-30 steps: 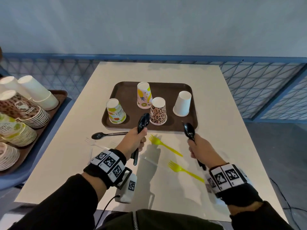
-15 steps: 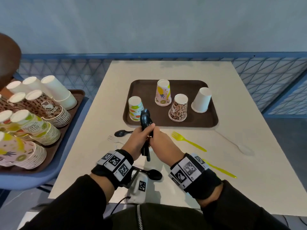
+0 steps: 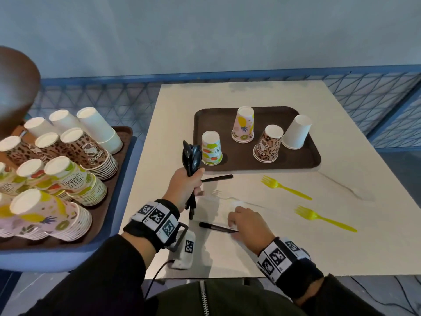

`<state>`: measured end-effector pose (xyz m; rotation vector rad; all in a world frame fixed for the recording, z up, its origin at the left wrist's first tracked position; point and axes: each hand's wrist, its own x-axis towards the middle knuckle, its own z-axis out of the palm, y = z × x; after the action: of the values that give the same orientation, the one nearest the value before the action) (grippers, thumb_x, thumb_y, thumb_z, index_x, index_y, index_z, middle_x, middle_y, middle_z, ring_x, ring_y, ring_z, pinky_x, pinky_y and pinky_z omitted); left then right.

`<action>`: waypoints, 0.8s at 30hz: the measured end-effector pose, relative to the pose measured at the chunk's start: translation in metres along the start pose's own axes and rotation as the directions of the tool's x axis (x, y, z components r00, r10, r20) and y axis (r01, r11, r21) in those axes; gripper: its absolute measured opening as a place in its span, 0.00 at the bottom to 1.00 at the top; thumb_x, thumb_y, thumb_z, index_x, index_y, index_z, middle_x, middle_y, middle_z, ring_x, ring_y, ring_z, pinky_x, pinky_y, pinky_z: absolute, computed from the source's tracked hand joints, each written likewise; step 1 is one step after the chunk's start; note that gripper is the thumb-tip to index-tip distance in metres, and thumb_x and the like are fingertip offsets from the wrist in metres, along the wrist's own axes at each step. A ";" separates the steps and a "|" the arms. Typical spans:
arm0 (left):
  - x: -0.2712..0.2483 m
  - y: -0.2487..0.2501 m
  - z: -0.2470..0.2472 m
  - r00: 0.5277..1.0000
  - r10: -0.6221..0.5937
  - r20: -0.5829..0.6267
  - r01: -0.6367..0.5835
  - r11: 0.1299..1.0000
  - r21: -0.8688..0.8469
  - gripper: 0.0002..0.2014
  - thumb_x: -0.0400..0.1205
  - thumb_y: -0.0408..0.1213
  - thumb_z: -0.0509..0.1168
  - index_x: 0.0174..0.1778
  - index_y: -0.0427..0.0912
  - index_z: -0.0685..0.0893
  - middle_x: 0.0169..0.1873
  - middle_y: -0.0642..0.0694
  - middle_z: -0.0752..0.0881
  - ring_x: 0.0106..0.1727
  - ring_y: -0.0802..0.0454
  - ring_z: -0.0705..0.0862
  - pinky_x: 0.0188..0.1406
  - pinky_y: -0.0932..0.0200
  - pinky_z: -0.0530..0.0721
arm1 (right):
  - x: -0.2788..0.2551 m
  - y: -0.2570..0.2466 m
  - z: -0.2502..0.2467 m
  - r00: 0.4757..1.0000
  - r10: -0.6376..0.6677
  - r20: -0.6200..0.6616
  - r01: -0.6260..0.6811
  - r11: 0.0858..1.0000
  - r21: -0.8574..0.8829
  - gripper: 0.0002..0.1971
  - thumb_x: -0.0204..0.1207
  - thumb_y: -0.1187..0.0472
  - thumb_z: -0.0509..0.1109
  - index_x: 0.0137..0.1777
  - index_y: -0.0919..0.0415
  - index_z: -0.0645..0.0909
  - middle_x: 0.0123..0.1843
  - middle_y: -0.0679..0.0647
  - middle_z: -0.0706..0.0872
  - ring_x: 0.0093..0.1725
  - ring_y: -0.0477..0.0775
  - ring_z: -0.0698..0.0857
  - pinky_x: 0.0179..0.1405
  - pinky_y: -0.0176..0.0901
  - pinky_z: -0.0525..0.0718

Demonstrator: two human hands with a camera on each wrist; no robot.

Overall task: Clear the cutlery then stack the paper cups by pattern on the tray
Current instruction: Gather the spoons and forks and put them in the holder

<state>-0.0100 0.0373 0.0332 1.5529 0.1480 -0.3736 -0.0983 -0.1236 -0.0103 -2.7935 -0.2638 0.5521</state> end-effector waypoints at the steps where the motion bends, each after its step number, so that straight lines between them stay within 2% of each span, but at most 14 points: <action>1: 0.000 -0.002 -0.002 1.000 0.007 0.027 -0.008 0.998 0.056 0.10 0.83 0.32 0.61 0.35 0.42 0.73 0.17 0.52 0.66 0.16 0.57 0.66 0.23 0.61 0.77 | 0.000 -0.001 0.003 1.000 0.004 0.009 -0.003 1.000 -0.028 0.12 0.73 0.61 0.67 0.56 0.60 0.77 0.59 0.59 0.79 0.60 0.61 0.79 0.52 0.48 0.72; 3: -0.003 -0.003 -0.002 0.996 0.012 0.090 -0.024 0.989 0.143 0.12 0.83 0.32 0.61 0.33 0.41 0.71 0.18 0.50 0.67 0.16 0.57 0.66 0.18 0.64 0.73 | 0.000 -0.003 0.006 1.000 0.015 0.012 -0.014 0.998 -0.066 0.11 0.75 0.61 0.66 0.56 0.61 0.77 0.59 0.60 0.80 0.60 0.61 0.79 0.53 0.48 0.73; 5: -0.006 -0.004 0.002 0.985 0.012 0.172 -0.056 0.965 0.257 0.10 0.83 0.32 0.60 0.35 0.40 0.72 0.21 0.47 0.72 0.15 0.57 0.70 0.19 0.65 0.74 | -0.001 -0.004 0.006 1.000 0.022 -0.012 -0.023 0.996 -0.085 0.10 0.76 0.62 0.63 0.56 0.61 0.78 0.58 0.60 0.81 0.59 0.61 0.80 0.53 0.48 0.73; 6: -0.008 -0.005 0.005 0.976 0.014 0.216 -0.088 0.938 0.335 0.08 0.84 0.33 0.59 0.38 0.39 0.74 0.25 0.45 0.78 0.18 0.57 0.75 0.23 0.64 0.77 | -0.002 -0.004 0.005 0.999 0.023 -0.040 -0.026 0.998 -0.066 0.10 0.76 0.63 0.63 0.55 0.61 0.79 0.57 0.59 0.82 0.58 0.62 0.81 0.53 0.48 0.74; 8: -0.006 -0.008 0.011 0.944 0.015 0.329 -0.191 0.837 0.513 0.07 0.84 0.37 0.59 0.49 0.36 0.78 0.38 0.42 0.87 0.35 0.53 0.86 0.41 0.58 0.83 | -0.001 -0.005 -0.004 0.989 0.009 -0.149 -0.007 1.000 0.014 0.09 0.74 0.63 0.64 0.52 0.61 0.82 0.54 0.59 0.83 0.55 0.63 0.82 0.52 0.49 0.76; 10: -0.005 -0.010 0.017 0.898 -0.008 0.440 -0.325 0.663 0.674 0.15 0.83 0.41 0.60 0.60 0.36 0.79 0.52 0.40 0.87 0.52 0.45 0.85 0.56 0.52 0.81 | 0.001 -0.005 -0.017 0.955 -0.006 -0.296 0.025 0.998 0.061 0.08 0.71 0.63 0.68 0.48 0.61 0.84 0.50 0.60 0.86 0.52 0.64 0.84 0.50 0.51 0.78; 11: -0.005 -0.010 0.021 0.882 -0.028 0.471 -0.356 0.615 0.704 0.17 0.82 0.42 0.61 0.63 0.37 0.78 0.54 0.39 0.87 0.54 0.44 0.85 0.59 0.50 0.80 | 0.002 -0.004 -0.024 0.933 -0.010 -0.358 0.035 0.997 0.064 0.07 0.69 0.63 0.70 0.46 0.62 0.86 0.47 0.61 0.87 0.49 0.65 0.86 0.49 0.53 0.80; 13: -0.007 -0.011 0.029 0.867 -0.074 0.492 -0.331 0.653 0.681 0.14 0.82 0.41 0.61 0.60 0.38 0.78 0.48 0.40 0.88 0.44 0.46 0.87 0.54 0.51 0.82 | 0.005 0.001 -0.035 0.900 -0.010 -0.436 0.035 0.998 0.050 0.06 0.64 0.63 0.74 0.41 0.62 0.87 0.42 0.60 0.89 0.44 0.65 0.87 0.45 0.54 0.82; 15: -0.006 -0.012 0.037 0.876 -0.076 0.477 -0.299 0.691 0.658 0.07 0.83 0.40 0.60 0.51 0.40 0.77 0.34 0.46 0.87 0.31 0.51 0.83 0.41 0.56 0.81 | 0.004 0.009 -0.042 0.866 -0.018 -0.500 0.043 0.998 0.038 0.07 0.60 0.62 0.76 0.40 0.60 0.86 0.39 0.57 0.88 0.43 0.62 0.87 0.46 0.52 0.80; 16: -0.005 -0.011 0.040 0.887 -0.063 0.458 -0.292 0.692 0.660 0.05 0.83 0.40 0.60 0.50 0.43 0.76 0.29 0.50 0.84 0.28 0.53 0.80 0.35 0.59 0.78 | 0.002 0.015 -0.044 0.830 -0.026 -0.557 0.062 0.997 0.045 0.10 0.59 0.62 0.77 0.41 0.58 0.85 0.39 0.55 0.87 0.43 0.59 0.86 0.47 0.50 0.77; 18: -0.001 -0.011 0.044 0.914 -0.040 0.404 -0.270 0.683 0.678 0.08 0.83 0.40 0.60 0.54 0.42 0.74 0.25 0.53 0.79 0.25 0.56 0.76 0.29 0.62 0.72 | -0.006 0.029 -0.051 0.731 0.010 -0.683 0.097 0.988 0.118 0.12 0.62 0.61 0.76 0.46 0.57 0.83 0.43 0.53 0.86 0.42 0.51 0.83 0.47 0.45 0.74; 20: 0.002 -0.010 0.049 0.927 -0.036 0.374 -0.240 0.709 0.663 0.16 0.82 0.40 0.61 0.65 0.40 0.71 0.27 0.49 0.80 0.26 0.54 0.77 0.29 0.61 0.71 | -0.019 0.051 -0.057 0.671 0.116 -0.733 0.093 0.967 0.238 0.10 0.65 0.65 0.74 0.47 0.59 0.83 0.45 0.54 0.84 0.40 0.53 0.83 0.45 0.46 0.78; 21: 0.003 -0.009 0.052 0.932 -0.035 0.361 -0.224 0.729 0.647 0.21 0.82 0.40 0.62 0.70 0.41 0.68 0.30 0.44 0.81 0.29 0.50 0.80 0.31 0.59 0.72 | -0.026 0.066 -0.058 0.682 0.177 -0.709 0.050 0.956 0.287 0.10 0.66 0.68 0.74 0.47 0.61 0.83 0.44 0.55 0.83 0.39 0.56 0.84 0.44 0.48 0.79; 24: 0.004 -0.006 0.061 0.948 0.008 0.319 -0.212 0.763 0.611 0.24 0.81 0.40 0.63 0.73 0.42 0.67 0.36 0.36 0.82 0.35 0.41 0.82 0.31 0.57 0.72 | -0.046 0.121 -0.053 0.812 0.358 -0.461 -0.219 0.919 0.327 0.11 0.64 0.71 0.74 0.46 0.61 0.83 0.42 0.52 0.78 0.44 0.63 0.85 0.47 0.53 0.83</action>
<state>-0.0170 -0.0238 0.0276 2.1458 -0.3521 -0.6022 -0.1048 -0.2608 0.0158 -2.6044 0.3370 -0.1178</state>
